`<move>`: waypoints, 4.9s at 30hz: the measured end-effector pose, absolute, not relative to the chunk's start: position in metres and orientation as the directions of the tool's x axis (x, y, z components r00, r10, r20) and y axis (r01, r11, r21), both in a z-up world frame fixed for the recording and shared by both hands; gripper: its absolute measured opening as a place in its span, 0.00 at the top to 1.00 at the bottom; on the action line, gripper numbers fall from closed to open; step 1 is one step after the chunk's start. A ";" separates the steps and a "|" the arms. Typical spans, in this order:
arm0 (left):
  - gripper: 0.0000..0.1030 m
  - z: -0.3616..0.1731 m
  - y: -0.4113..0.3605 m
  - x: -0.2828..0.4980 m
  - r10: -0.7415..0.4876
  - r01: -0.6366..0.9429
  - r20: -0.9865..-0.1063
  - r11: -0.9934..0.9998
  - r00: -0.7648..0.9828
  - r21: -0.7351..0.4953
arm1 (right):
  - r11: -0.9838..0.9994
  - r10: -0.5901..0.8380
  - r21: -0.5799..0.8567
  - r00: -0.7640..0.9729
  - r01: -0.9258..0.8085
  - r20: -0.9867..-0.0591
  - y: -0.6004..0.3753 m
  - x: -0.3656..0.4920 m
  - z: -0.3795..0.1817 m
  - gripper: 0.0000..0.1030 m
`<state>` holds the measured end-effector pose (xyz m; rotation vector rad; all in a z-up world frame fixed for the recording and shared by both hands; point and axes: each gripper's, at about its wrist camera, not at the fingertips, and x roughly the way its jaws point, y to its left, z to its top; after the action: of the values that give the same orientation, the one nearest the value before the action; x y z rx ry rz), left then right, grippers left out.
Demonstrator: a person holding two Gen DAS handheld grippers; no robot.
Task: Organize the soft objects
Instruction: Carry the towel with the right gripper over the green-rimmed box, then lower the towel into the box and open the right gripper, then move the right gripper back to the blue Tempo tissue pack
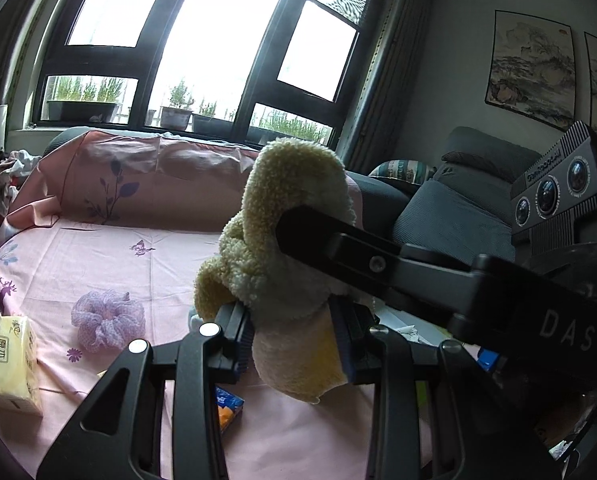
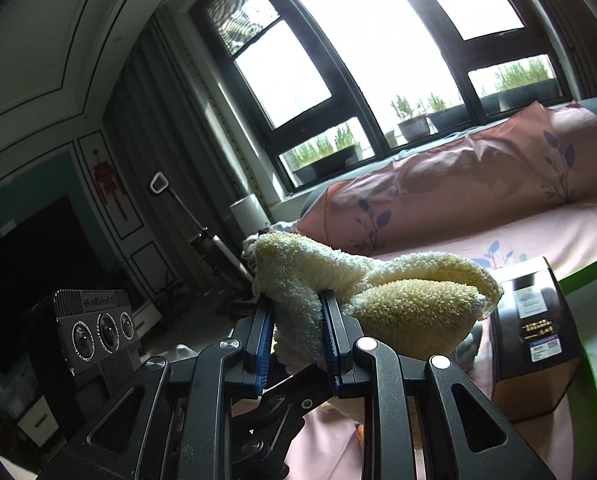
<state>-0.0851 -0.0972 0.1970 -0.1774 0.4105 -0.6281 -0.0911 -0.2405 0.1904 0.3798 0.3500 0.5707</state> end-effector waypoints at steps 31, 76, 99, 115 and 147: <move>0.69 0.191 -0.245 -0.064 -0.711 0.738 -0.419 0.662 0.565 -0.129 | 0.767 0.317 0.617 0.940 -0.178 -0.124 -0.381 -0.112 0.163 0.76; 0.32 0.164 -0.354 -0.059 -0.771 0.834 -0.517 0.522 0.373 -0.177 | 0.520 -0.086 0.797 0.947 0.308 -0.310 -0.498 -0.157 0.099 0.72; 0.16 0.176 -0.137 -0.061 -0.523 0.492 -0.519 0.845 0.676 -0.210 | 0.776 0.103 0.617 0.937 0.135 -0.334 -0.377 -0.111 0.159 0.17; 0.15 0.083 -0.039 -0.034 -0.395 0.189 -0.713 0.916 0.579 -0.354 | 0.918 0.305 0.393 0.744 -0.061 -0.595 -0.245 -0.043 0.132 0.17; 0.28 0.043 -0.039 -0.027 -0.446 0.161 -0.796 0.894 0.409 -0.418 | 0.887 0.417 0.455 0.561 -0.078 -0.715 -0.216 -0.018 0.061 0.17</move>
<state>-0.0267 -0.0394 0.0426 -0.2949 1.0865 -0.3891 -0.0181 -0.2161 0.0611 0.3978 0.9353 0.3005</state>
